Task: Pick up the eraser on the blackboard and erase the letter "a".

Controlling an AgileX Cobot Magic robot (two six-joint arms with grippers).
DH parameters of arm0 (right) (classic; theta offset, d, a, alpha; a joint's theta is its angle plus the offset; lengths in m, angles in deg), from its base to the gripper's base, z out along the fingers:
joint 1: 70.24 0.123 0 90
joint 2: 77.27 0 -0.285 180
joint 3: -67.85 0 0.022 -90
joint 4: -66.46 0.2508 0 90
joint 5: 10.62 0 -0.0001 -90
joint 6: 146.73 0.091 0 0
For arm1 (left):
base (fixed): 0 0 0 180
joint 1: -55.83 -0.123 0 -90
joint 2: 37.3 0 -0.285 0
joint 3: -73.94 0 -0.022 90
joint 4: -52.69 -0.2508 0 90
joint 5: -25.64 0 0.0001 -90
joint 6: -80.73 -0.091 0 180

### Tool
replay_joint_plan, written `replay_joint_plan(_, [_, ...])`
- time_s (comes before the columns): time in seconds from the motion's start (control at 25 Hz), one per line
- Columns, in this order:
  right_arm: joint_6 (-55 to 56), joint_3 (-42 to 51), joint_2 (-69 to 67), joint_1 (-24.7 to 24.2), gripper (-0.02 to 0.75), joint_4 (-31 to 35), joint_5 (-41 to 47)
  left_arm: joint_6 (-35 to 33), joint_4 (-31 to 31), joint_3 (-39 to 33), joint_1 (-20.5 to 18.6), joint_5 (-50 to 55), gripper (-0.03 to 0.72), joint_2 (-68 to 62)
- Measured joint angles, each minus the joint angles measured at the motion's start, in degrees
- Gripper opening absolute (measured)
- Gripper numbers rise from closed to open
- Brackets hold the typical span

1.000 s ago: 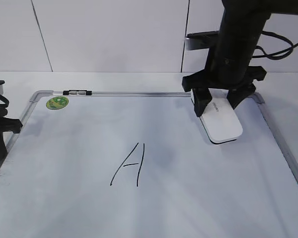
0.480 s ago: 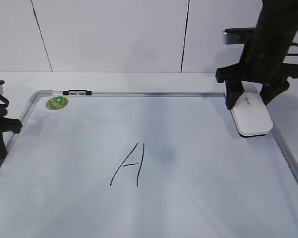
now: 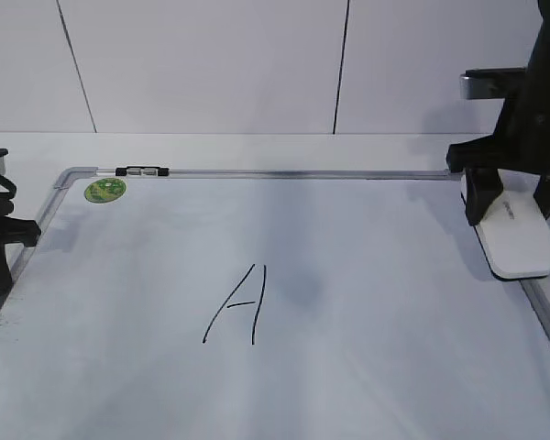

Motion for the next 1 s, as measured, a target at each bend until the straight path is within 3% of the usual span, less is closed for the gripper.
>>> replay_joint_plan(0.36, [0.4, 7.7, 1.0, 0.0, 0.536, 0.2, 0.0, 0.0, 0.4, 0.0, 0.0, -0.1, 0.022, -0.1])
replay_joint_plan(1.0, [0.5, 8.1, -0.9, 0.0, 0.536, 1.8, -0.1, 0.0, 1.0, 0.0, 0.0, -0.1, 0.029, -0.1])
